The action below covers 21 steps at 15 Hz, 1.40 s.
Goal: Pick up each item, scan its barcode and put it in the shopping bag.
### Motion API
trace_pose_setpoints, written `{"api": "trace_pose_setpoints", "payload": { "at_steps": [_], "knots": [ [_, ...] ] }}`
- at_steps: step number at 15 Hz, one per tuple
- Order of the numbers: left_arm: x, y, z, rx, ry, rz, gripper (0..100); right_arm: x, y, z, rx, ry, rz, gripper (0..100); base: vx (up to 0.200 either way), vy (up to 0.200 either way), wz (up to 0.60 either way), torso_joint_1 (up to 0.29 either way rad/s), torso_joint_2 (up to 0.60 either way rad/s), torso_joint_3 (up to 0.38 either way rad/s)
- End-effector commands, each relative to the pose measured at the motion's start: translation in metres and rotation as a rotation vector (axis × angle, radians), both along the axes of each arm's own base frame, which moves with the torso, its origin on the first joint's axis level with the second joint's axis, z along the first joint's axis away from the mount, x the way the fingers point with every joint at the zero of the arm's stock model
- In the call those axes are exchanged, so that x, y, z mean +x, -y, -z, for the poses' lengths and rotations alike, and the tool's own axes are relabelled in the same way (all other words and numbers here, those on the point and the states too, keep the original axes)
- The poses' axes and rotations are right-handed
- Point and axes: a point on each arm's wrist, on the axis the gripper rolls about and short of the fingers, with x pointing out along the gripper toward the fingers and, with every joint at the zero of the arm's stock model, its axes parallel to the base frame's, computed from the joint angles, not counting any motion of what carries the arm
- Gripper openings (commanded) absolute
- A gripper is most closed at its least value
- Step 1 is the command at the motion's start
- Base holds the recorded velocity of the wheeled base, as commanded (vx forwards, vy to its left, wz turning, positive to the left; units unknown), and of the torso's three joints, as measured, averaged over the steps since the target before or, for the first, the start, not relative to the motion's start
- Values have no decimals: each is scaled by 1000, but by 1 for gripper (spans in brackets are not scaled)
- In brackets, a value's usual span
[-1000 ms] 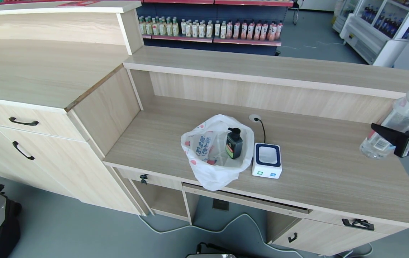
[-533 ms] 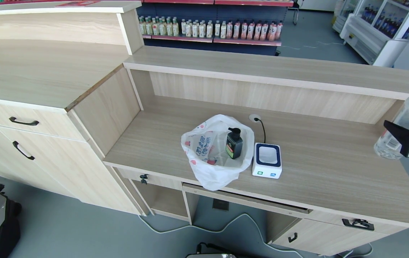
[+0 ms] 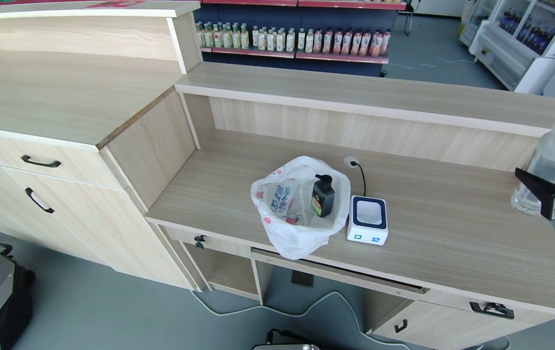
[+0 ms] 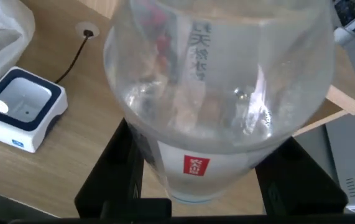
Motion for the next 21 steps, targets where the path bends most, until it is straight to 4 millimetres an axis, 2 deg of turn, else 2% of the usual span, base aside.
{"api": "trace_pose_setpoints", "payload": {
  "at_steps": [1,4,6,9,11,14,17,21],
  "knots": [
    [0,0,0,-1,0,-1,100,3,-15,0,-1,0,-65,0,0,0,600,2,2,-2],
    [0,0,0,-1,0,-2,100,7,-39,0,4,-5,-137,0,0,0,600,4,2,6],
    [0,0,0,-1,0,-1,100,15,-58,7,10,-17,-168,0,0,0,600,0,2,7],
    [0,0,0,-1,2,-1,100,26,-78,29,67,-86,-216,0,0,0,600,7,2,2],
    [0,0,0,1,2,-1,100,39,-82,49,103,-166,-219,0,0,0,0,0,0,0],
    [0,0,0,-1,2,-2,100,58,-100,75,291,-214,-263,0,0,0,0,0,0,0],
    [0,0,0,-1,2,-1,100,76,-106,104,295,-206,-269,0,0,0,0,0,0,0],
    [0,0,0,1,0,-1,100,86,-106,123,294,-215,-258,0,0,0,0,0,0,0]
  ]
}}
